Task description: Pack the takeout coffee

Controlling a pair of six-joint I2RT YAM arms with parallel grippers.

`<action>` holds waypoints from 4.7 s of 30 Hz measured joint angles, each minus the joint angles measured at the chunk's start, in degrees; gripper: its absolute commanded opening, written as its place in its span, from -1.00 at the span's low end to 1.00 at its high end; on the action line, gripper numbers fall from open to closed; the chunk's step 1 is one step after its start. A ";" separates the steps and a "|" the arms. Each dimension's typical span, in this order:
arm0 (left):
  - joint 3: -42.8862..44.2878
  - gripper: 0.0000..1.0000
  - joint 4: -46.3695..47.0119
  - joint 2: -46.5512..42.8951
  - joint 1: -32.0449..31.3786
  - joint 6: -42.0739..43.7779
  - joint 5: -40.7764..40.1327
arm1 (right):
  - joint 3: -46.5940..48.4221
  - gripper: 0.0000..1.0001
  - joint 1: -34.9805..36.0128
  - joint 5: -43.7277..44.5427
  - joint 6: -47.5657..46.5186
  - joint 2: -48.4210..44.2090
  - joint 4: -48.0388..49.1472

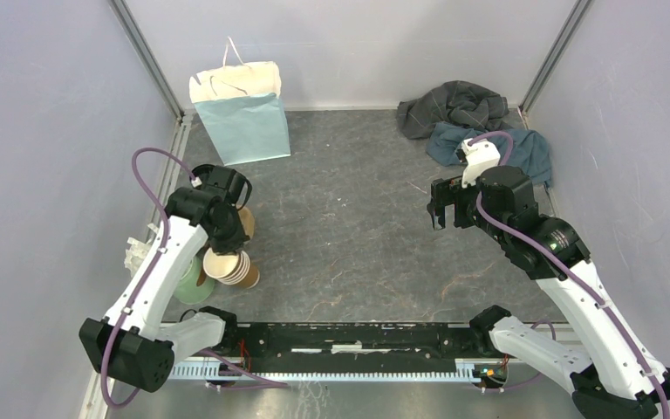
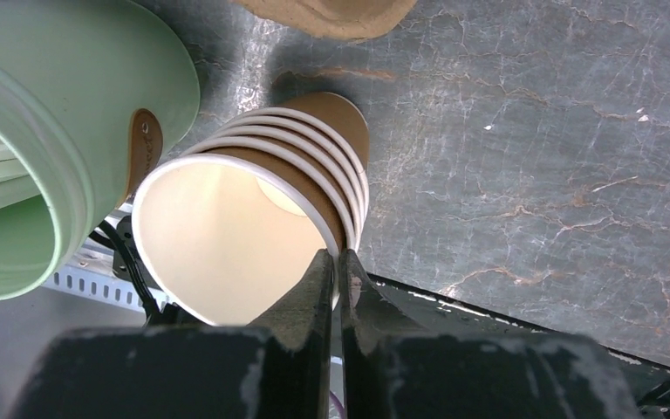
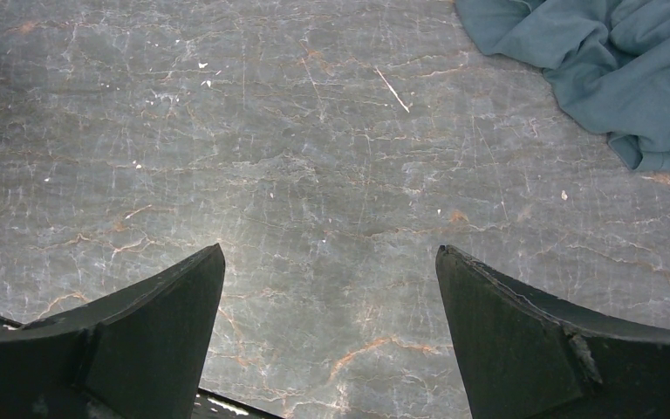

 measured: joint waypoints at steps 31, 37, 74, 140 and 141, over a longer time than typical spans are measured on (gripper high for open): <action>13.86 -0.96 -8.87 1.42 -0.50 -0.15 -2.10 | -1.18 0.96 0.00 -0.68 0.15 -0.68 0.68; 15.37 -0.96 -8.90 1.01 -0.50 -0.17 -1.09 | -1.60 0.96 0.00 -1.09 0.15 -0.37 1.36; 33.57 -0.96 12.17 34.95 -42.93 0.68 -10.93 | -5.70 0.96 0.00 1.88 4.20 -16.24 1.05; 45.59 0.78 15.39 47.45 27.61 14.08 -4.04 | -3.72 0.96 2.01 2.99 -18.95 19.78 22.08; 46.73 0.73 15.26 48.43 28.24 14.08 -4.07 | -4.17 0.96 1.99 2.82 -19.19 19.76 22.38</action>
